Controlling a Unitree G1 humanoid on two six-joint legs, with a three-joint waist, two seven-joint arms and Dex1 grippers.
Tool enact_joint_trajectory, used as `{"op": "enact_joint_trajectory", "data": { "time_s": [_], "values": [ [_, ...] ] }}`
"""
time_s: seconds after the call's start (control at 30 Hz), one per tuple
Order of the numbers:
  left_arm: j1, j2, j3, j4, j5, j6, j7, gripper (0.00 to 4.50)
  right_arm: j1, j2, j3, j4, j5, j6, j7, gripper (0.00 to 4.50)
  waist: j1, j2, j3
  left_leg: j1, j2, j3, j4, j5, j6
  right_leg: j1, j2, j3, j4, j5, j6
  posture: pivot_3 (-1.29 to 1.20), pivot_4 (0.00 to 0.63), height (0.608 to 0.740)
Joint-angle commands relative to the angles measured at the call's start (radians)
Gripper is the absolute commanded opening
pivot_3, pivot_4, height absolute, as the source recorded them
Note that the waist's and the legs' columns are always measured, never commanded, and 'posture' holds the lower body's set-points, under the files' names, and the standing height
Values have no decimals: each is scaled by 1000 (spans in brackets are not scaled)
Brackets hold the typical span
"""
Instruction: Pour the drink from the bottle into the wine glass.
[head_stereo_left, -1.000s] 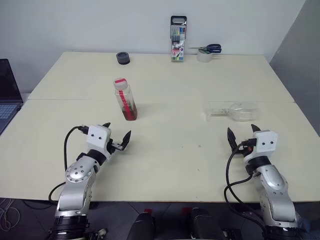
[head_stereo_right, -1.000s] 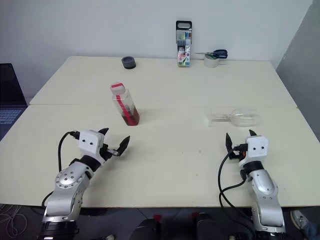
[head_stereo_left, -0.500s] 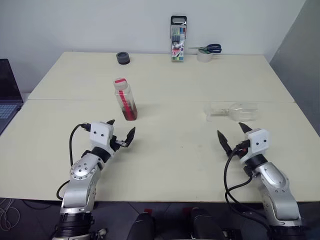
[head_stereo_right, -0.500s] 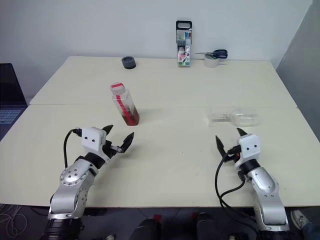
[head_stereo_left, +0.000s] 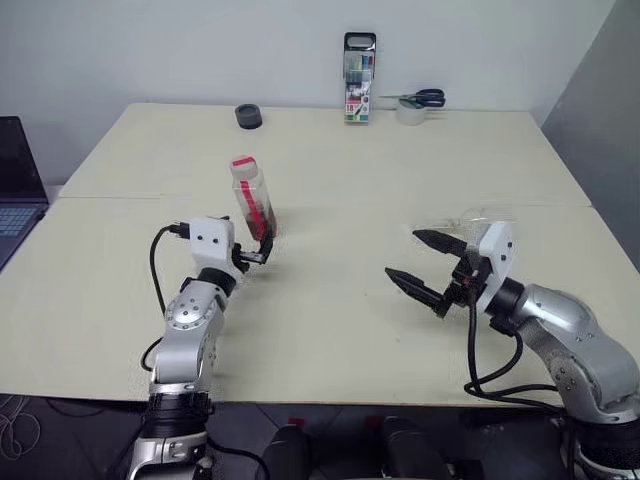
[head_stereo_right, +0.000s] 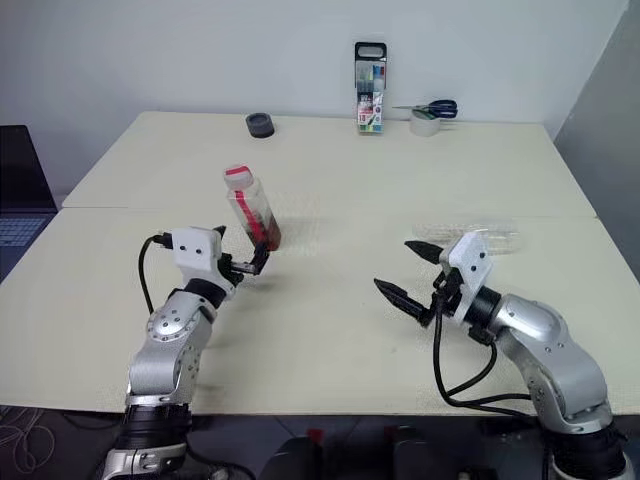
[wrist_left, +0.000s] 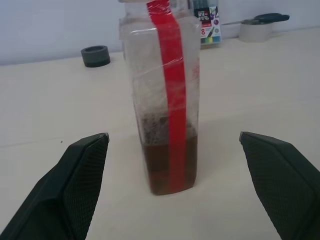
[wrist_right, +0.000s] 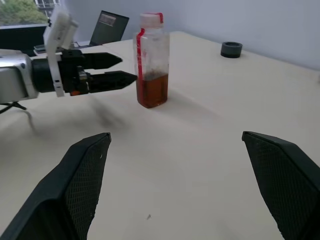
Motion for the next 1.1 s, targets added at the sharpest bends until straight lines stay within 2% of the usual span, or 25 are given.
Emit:
{"op": "enact_joint_trajectory", "data": {
  "time_s": [0.03, 0.67, 1.1],
  "values": [
    [-44, 1, 1, 8, 9, -2, 14, 4470, -24, -19, -7, -46, 44, 25, 23, 4500, 0, 0, 0, 0, 0, 0, 0, 0, 0, 0, 0, 0, 0, 0, 0, 0, 150, 740],
    [-291, 1, -2, 206, 54, -3, 82, 4470, -56, -25, -5, -31, 66, 45, 48, 4500, 1, 0, 0, 0, 0, 0, 0, 0, 0, 1, 0, 0, -3, 1, 2, 0, 150, 740],
    [-394, 5, -1, 276, 60, 49, 125, 4470, -87, -30, -20, -21, 79, 68, 47, 4500, 0, 0, 0, -1, 0, 0, 0, 0, 0, 1, 0, 0, -3, 1, 2, 0, 150, 740]
  ]
}}
